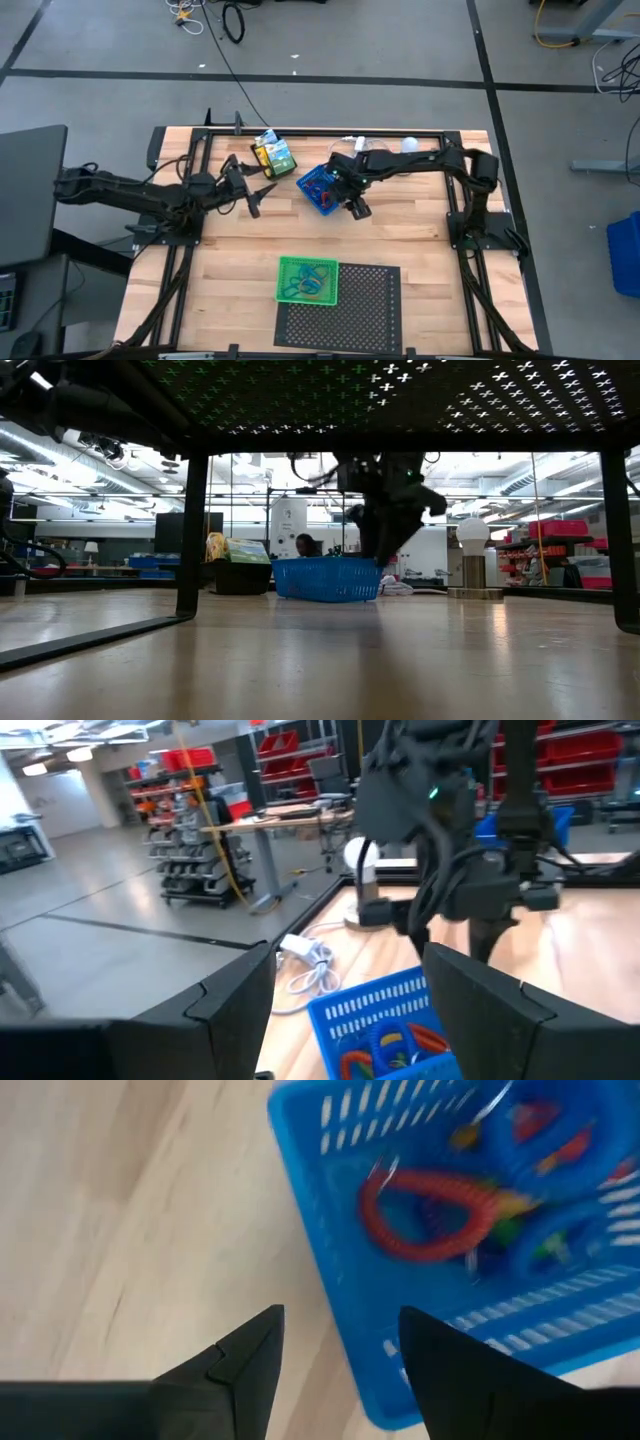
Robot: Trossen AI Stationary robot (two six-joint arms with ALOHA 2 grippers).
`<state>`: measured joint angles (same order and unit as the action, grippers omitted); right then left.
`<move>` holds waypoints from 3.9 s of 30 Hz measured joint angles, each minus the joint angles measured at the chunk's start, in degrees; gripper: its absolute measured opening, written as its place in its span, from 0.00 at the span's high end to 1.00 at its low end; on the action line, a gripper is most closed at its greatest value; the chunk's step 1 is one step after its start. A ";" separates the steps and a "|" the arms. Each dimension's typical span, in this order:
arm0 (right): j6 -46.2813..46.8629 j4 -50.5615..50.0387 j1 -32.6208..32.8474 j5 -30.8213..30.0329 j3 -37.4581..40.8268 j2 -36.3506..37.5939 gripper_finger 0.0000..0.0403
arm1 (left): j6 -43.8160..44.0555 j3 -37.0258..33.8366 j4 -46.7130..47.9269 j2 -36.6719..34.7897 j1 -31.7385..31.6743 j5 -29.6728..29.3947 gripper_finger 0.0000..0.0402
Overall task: Pick & Place Office Desk Supplies
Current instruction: Put the blue bin on the shelf
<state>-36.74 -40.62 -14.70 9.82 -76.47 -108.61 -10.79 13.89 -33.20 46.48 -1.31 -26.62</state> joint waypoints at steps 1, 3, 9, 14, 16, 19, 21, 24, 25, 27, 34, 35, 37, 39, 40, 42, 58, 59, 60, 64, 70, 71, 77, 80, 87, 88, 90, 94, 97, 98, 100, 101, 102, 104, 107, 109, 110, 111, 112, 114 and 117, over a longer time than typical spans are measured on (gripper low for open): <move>-0.21 -0.27 0.00 0.02 0.00 -0.51 0.49 | 0.03 0.00 0.01 0.00 -0.35 0.81 0.36; -0.52 -0.38 -0.02 -0.24 0.00 -1.20 0.49 | 0.04 0.00 0.01 0.00 -1.04 1.89 0.36; -1.47 0.53 -0.12 -1.07 -0.02 -1.34 0.51 | 0.09 0.00 0.00 0.00 -3.00 3.83 0.36; -1.69 0.59 -0.33 -1.07 -0.02 -1.34 0.60 | 0.30 0.00 -0.10 0.00 -4.81 4.68 0.36; -1.69 0.75 -0.33 -1.13 -0.02 -1.34 0.66 | 0.68 0.00 -0.74 0.02 -5.65 6.03 0.36; -1.67 0.94 -0.30 -1.11 -0.02 -1.34 0.78 | 1.20 0.00 -1.45 0.02 -6.73 7.83 0.36; -1.69 0.96 -0.15 -1.11 -0.02 -1.34 0.86 | 1.44 0.00 -1.42 0.02 -7.13 8.62 0.36; -1.41 0.74 -0.11 -1.48 -0.02 -1.32 0.97 | 1.82 0.00 -1.42 0.02 -7.42 8.69 0.36; -1.07 0.65 -0.11 -1.56 -0.04 -1.30 0.97 | 1.84 0.00 -1.43 0.02 -7.42 8.69 0.36; -0.30 0.63 0.10 -2.34 -0.04 -1.28 0.97 | 1.84 0.00 -1.43 0.02 -7.42 8.69 0.36; 0.50 -0.29 2.53 -7.99 -0.08 -1.20 0.97 | 2.02 0.00 -1.37 0.02 -7.42 8.71 0.36; 0.67 -0.51 3.00 -8.58 -0.09 -1.17 0.97 | 2.01 0.00 -1.34 0.02 -7.42 8.71 0.36; 1.58 -0.91 3.79 -9.74 -0.09 -1.17 0.97 | 1.96 0.00 -1.31 0.02 -7.42 8.70 0.36; 2.47 -1.54 4.43 -10.19 -0.09 -0.90 0.97 | 1.81 0.00 -1.16 0.02 -7.42 8.69 0.36; 3.03 -1.88 4.67 -10.21 -0.09 -0.68 0.97 | 1.83 0.00 -0.97 0.02 -7.42 8.69 0.36; 4.33 -1.98 5.21 -10.30 -0.06 -0.01 0.97 | 1.84 0.00 -0.62 0.02 -7.42 8.69 0.36; 12.54 -7.25 8.98 -22.55 -0.02 8.36 0.98 | 2.02 0.02 0.56 0.04 -7.42 8.70 0.36; 13.02 -8.57 9.27 -23.25 -0.02 8.63 0.98 | 2.01 0.02 0.56 0.04 -7.42 8.69 0.36; 13.71 -9.44 9.70 -23.91 -0.02 8.89 0.98 | 2.01 0.02 0.56 0.04 -7.42 8.70 0.36; 17.21 -11.77 11.37 -25.97 0.00 10.78 0.98 | 2.01 0.02 0.77 0.04 -7.42 8.71 0.36; 23.16 -14.54 14.99 -27.42 0.00 14.27 0.98 | 2.12 0.02 1.97 0.07 -7.42 8.70 0.36; 24.25 -14.95 15.69 -27.76 0.00 14.86 0.98 | 2.39 0.02 2.02 0.07 -7.42 8.69 0.36; 32.52 -19.74 20.10 -30.04 -0.02 18.56 0.98 | 2.72 0.02 2.49 0.07 -7.42 8.71 0.36; 37.40 -22.18 22.61 -30.40 -0.05 19.84 0.98 | 2.89 0.02 3.04 0.07 -7.40 8.71 0.36; 48.51 -30.43 29.79 -32.30 -3.23 20.51 0.98 | 2.91 0.02 3.53 0.07 -7.33 8.71 0.36; 49.85 -31.03 30.90 -33.04 -4.08 20.51 0.98 | 2.91 0.02 3.72 0.07 -7.33 8.73 0.36; 52.72 -31.95 32.73 -33.39 -6.03 20.49 0.98 | 2.91 0.02 4.04 0.07 -7.33 8.73 0.36; 58.07 -35.67 36.60 -35.12 -9.94 20.49 0.98 | 2.91 0.02 4.91 0.07 -7.33 8.73 0.36; 62.18 -37.13 38.94 -35.28 -11.56 20.44 0.98 | 2.84 0.02 5.27 0.07 -7.33 8.73 0.36; 63.59 -37.74 39.77 -35.30 -12.03 20.43 0.98 | 2.82 0.02 5.28 0.07 -7.33 8.73 0.36; 65.97 -38.29 41.42 -35.38 -12.56 20.39 0.98 | 2.77 0.02 5.24 0.07 -7.33 8.73 0.36; 67.05 -38.49 42.16 -35.27 -12.77 20.16 0.98 | 2.59 0.02 5.26 0.07 -7.33 8.73 0.36; 68.29 -38.63 42.98 -35.10 -12.81 19.99 0.98 | 2.42 0.02 5.26 0.07 -7.34 8.73 0.36; 70.45 -38.97 44.51 -34.94 -12.85 19.45 0.98 | 2.38 0.02 5.24 0.07 -7.38 8.71 0.36; 72.75 -39.12 46.81 -34.67 -12.85 18.19 0.98 | 2.32 0.02 5.22 0.07 -7.38 8.71 0.36; 74.03 -39.63 48.09 -34.55 -13.17 17.09 0.98 | 2.22 0.02 5.24 0.07 -7.38 8.71 0.36; 74.67 -40.41 48.75 -34.53 -13.82 16.32 0.98 | 2.21 0.02 5.23 0.07 -7.38 8.71 0.36; 75.35 -41.41 49.31 -34.49 -14.78 15.50 0.98 | 2.22 0.02 5.19 0.07 -7.38 8.71 0.36; 75.81 -42.51 49.93 -34.53 -15.98 14.59 0.98 | 2.23 0.02 5.22 0.07 -7.38 8.70 0.36; 76.71 -45.18 51.05 -34.91 -19.44 12.36 0.98 | 2.21 0.02 5.22 0.07 -7.38 8.69 0.36; 77.37 -49.28 52.44 -35.08 -25.60 8.64 0.98 | 2.21 0.02 5.22 0.07 -7.38 8.69 0.36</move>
<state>40.62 -89.90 37.74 -25.26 -102.07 -99.97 -8.58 13.91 -27.99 46.54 -8.69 -17.93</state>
